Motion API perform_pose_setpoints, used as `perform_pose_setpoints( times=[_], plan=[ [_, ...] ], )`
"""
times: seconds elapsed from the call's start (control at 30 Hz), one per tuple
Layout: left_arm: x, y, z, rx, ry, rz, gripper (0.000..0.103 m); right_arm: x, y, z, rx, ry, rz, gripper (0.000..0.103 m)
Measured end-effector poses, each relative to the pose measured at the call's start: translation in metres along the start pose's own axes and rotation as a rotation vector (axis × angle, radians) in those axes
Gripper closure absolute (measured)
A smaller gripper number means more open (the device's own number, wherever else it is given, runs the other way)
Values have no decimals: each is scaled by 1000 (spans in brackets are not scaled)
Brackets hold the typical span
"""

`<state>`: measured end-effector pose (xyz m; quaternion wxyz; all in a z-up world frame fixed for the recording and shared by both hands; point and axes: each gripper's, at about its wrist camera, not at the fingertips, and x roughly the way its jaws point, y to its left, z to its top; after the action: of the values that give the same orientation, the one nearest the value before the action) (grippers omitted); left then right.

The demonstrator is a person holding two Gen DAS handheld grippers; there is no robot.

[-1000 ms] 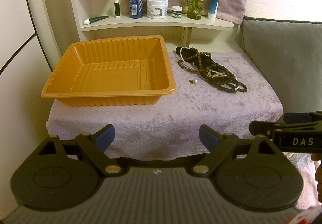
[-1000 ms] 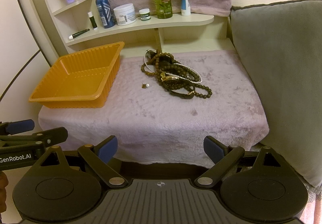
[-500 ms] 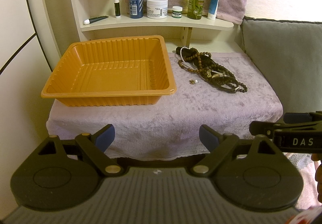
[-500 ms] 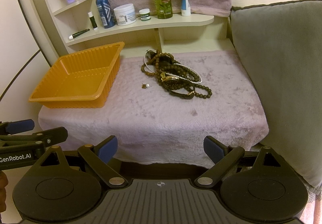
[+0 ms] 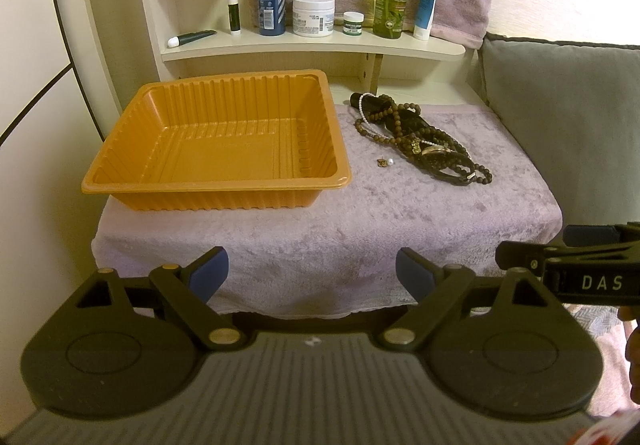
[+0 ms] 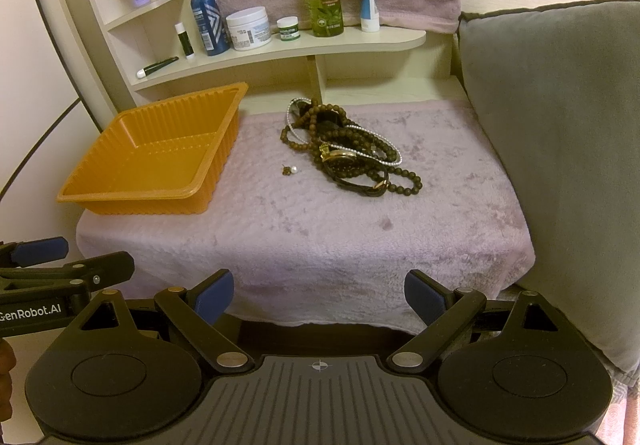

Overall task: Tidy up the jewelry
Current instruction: 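Grasp the orange tray's rim with the left tool and tilt it up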

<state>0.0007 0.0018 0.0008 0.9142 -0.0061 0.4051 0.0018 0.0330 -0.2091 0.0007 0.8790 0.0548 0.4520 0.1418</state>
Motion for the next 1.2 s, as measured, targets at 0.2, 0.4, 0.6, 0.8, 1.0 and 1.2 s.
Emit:
perform_pose_setpoints(
  times=[0.2,0.4,0.6,0.8,1.0,1.2],
  plan=[
    [-2,5,2,-11,-21,16,12,-8,2,8,14,-22,11,11],
    [5,37,3,-112,-42,18,12,-3,0,16,12,-66,37,11],
    [18,80,0,-223,-110,76,17,17,-3,18,-7,-90,49,11],
    [42,130,-10,-392,-163,121,18,39,-2,24,-27,-87,45,11],
    [63,167,-19,-477,-237,149,18,65,-1,34,-33,-105,60,11],
    [85,185,-19,-516,-341,154,23,88,3,45,-46,-73,49,11]
  ],
)
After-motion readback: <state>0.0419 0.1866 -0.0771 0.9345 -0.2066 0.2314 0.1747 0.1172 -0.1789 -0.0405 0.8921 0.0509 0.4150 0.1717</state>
